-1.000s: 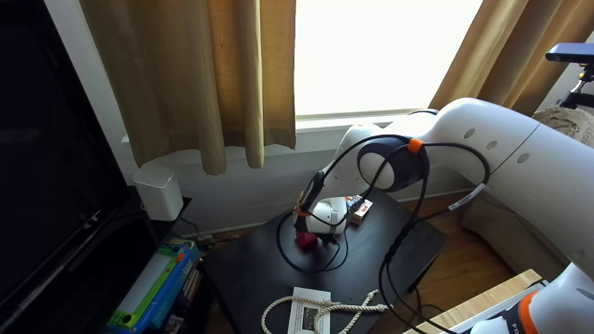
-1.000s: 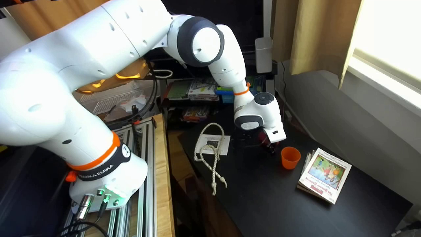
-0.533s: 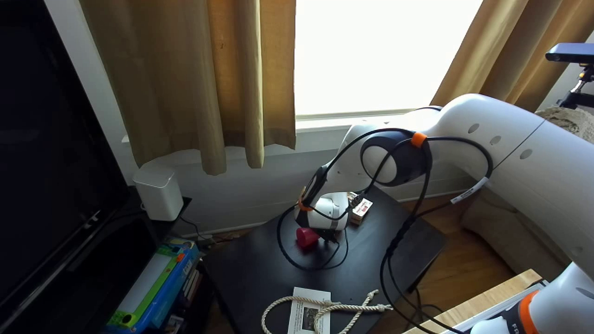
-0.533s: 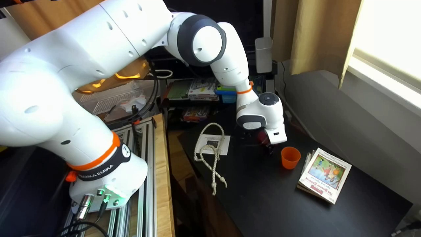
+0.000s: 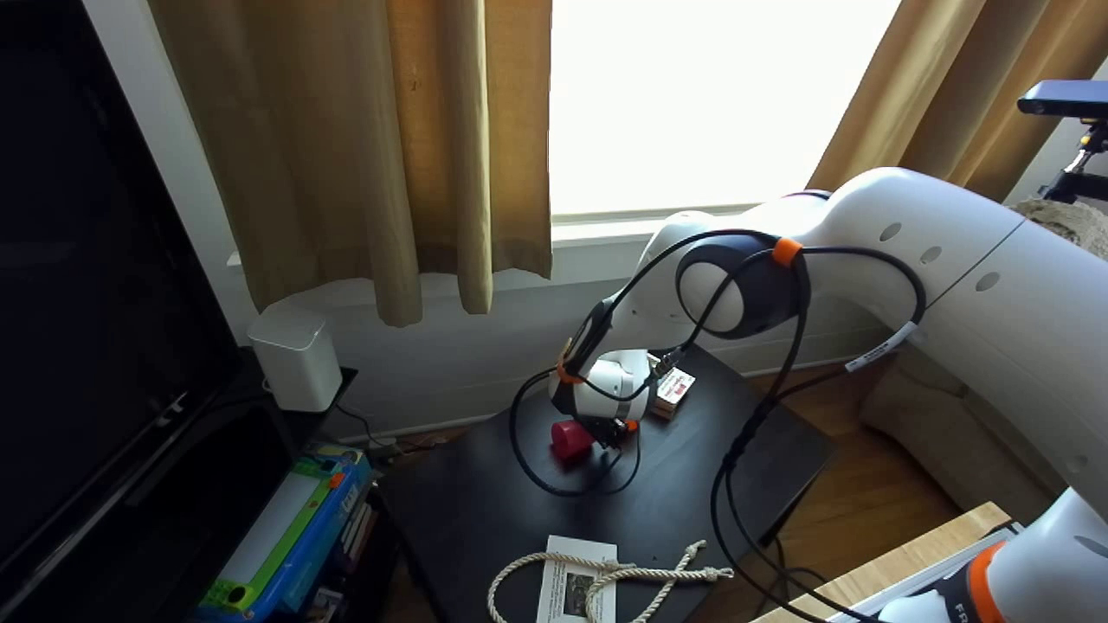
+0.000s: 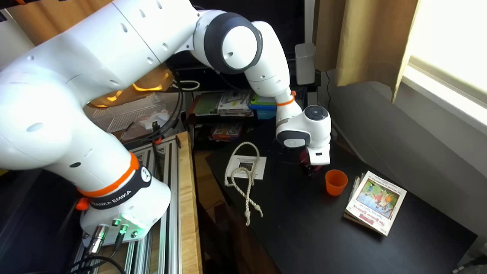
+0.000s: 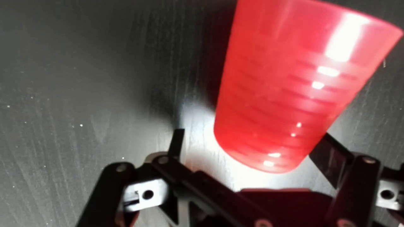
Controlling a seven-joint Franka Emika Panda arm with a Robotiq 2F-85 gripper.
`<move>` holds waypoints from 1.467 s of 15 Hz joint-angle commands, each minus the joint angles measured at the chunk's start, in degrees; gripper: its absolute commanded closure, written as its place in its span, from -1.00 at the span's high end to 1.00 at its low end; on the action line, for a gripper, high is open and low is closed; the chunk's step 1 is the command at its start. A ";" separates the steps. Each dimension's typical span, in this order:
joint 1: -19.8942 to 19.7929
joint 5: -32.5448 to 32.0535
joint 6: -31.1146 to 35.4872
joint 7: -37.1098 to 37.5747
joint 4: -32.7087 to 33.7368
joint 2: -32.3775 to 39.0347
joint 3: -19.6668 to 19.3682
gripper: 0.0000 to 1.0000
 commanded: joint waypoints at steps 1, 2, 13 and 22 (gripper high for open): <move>-4.08 -0.64 -1.48 2.07 1.03 -0.04 3.42 1.00; -5.22 -0.52 -1.35 2.13 1.84 0.44 4.43 1.00; -10.41 -0.23 -4.70 3.74 3.48 0.65 9.08 0.22; 1.69 -3.70 -1.64 10.00 -1.65 -2.53 -0.88 -0.14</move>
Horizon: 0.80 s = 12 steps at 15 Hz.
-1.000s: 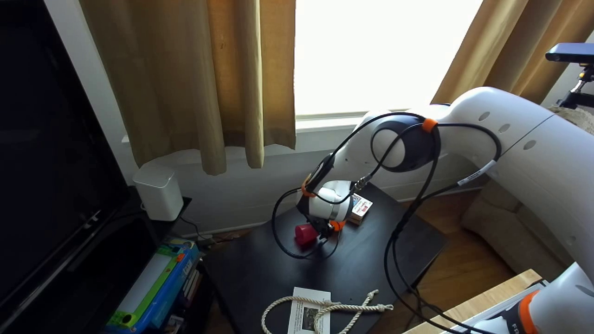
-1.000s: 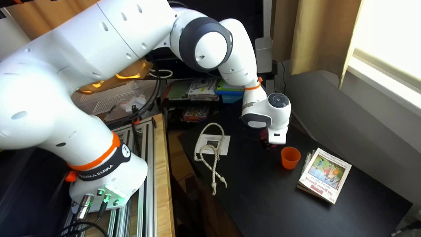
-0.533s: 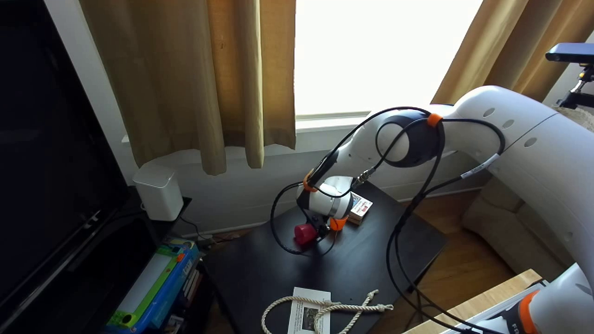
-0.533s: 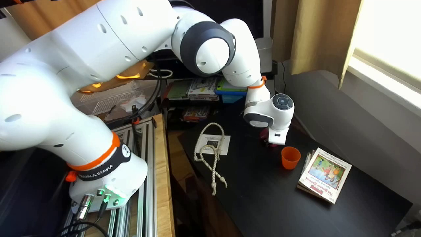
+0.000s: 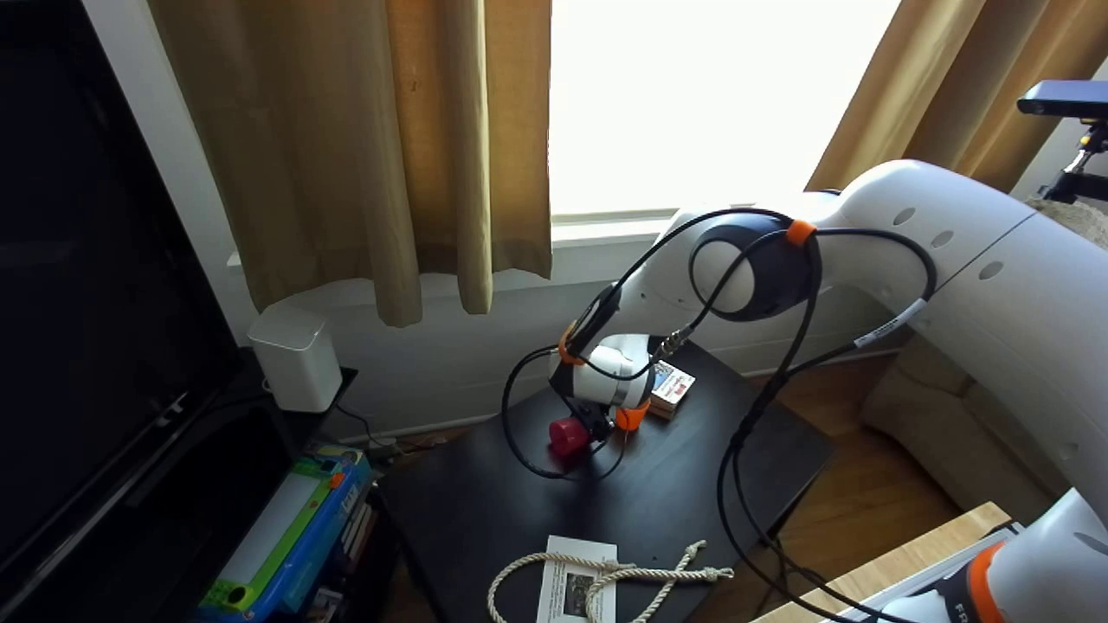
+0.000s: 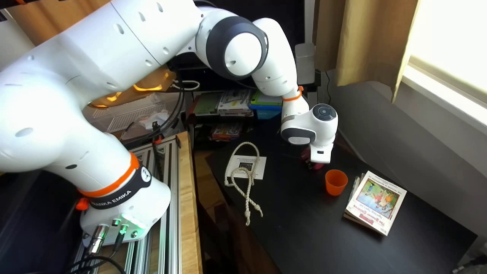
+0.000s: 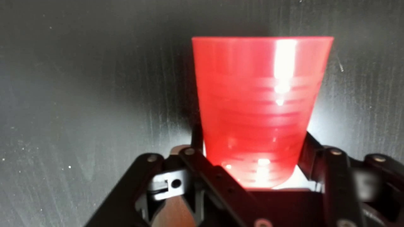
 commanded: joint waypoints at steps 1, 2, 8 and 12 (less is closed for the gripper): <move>8.91 -4.01 2.50 5.99 -4.48 -1.98 -7.02 -0.14; 11.41 -5.24 2.83 7.55 -5.05 -2.02 -9.14 -0.14; 26.84 -13.92 6.49 18.68 -8.40 0.13 -22.25 -0.14; 35.36 -15.80 6.93 24.73 -10.46 2.48 -29.68 -0.14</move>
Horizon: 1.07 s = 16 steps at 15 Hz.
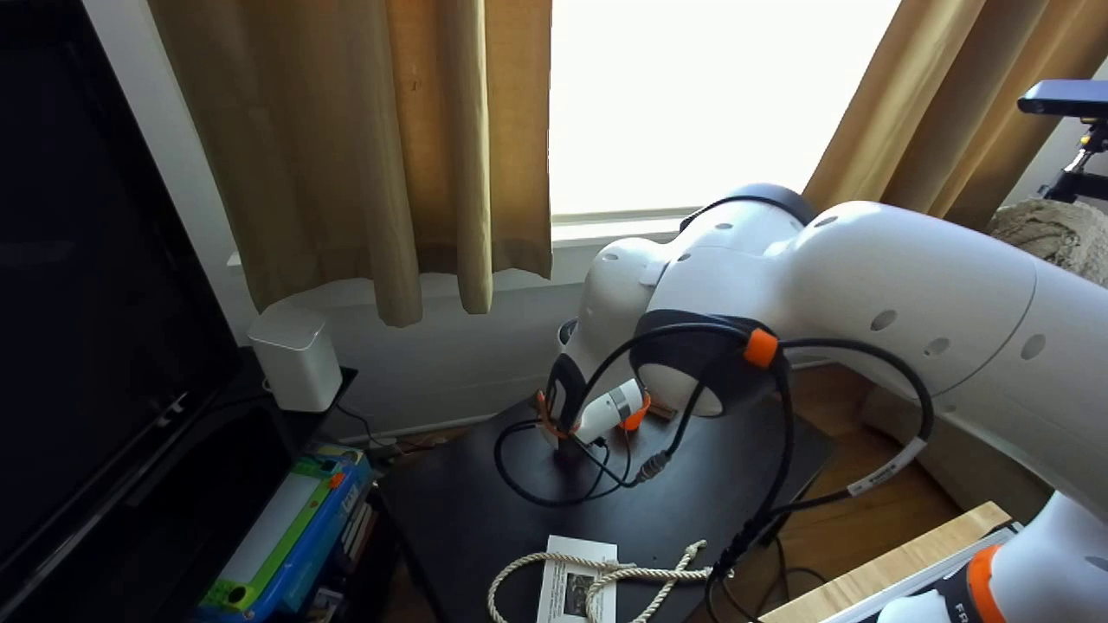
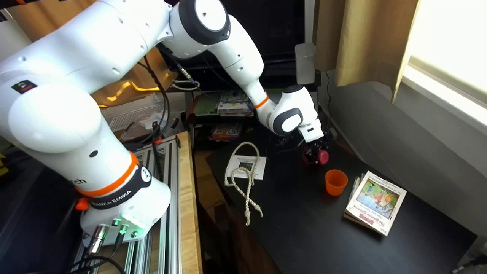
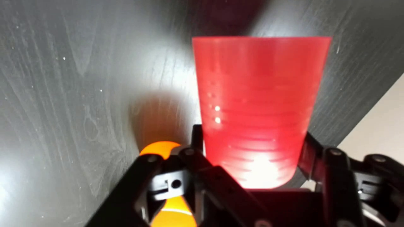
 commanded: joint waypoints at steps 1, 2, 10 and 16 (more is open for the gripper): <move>7.84 -2.44 1.97 7.19 -2.24 3.55 -6.99 -0.14; 9.79 -2.53 2.39 8.95 -2.16 5.17 -8.93 -0.14; 19.89 -7.62 2.34 21.03 -6.74 10.18 -16.67 -0.14; 25.80 -22.34 1.05 35.20 -10.25 9.68 -20.73 -0.14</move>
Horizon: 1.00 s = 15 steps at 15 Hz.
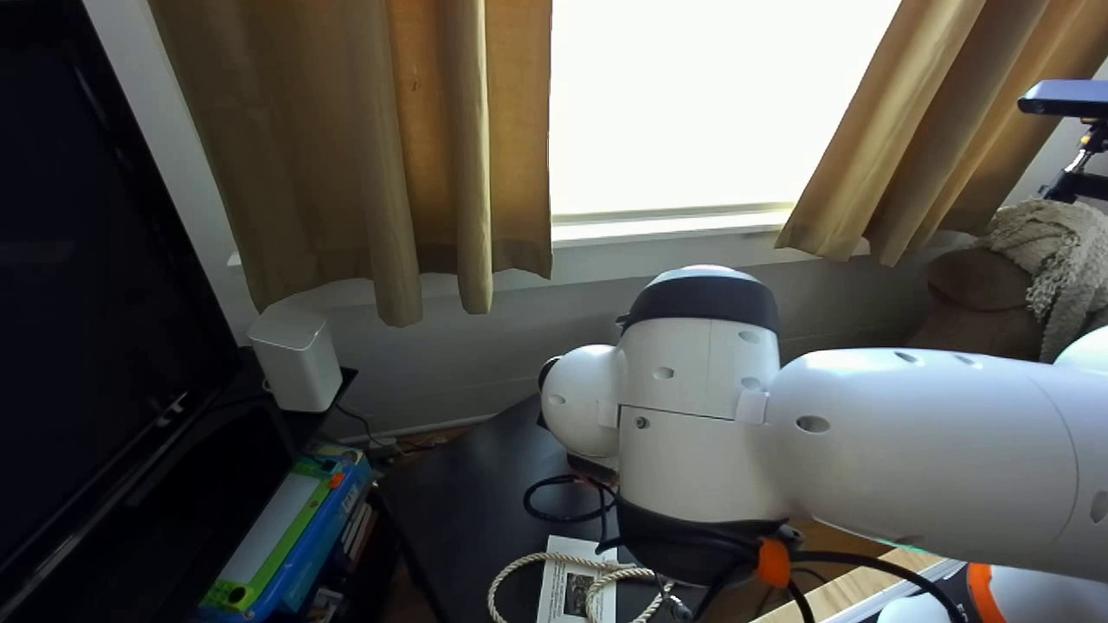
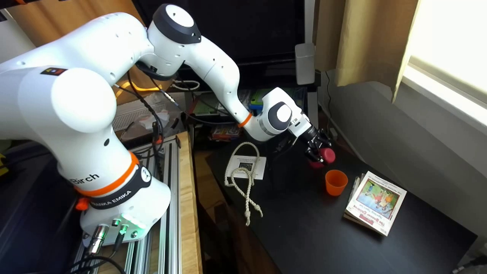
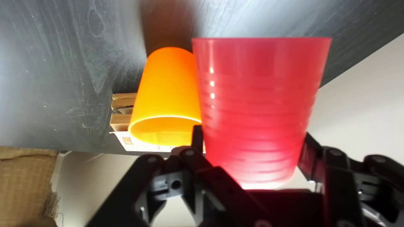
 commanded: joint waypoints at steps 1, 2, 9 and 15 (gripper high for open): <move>2.70 -9.60 -0.20 9.10 -1.76 -0.02 -1.41 -0.14; 1.96 -11.82 0.02 10.28 -0.90 -0.06 -0.99 -0.14; 0.04 -14.12 0.09 9.46 0.90 -0.12 -0.17 0.36; 1.02 -16.79 -2.76 13.12 1.27 -0.14 -0.20 -0.14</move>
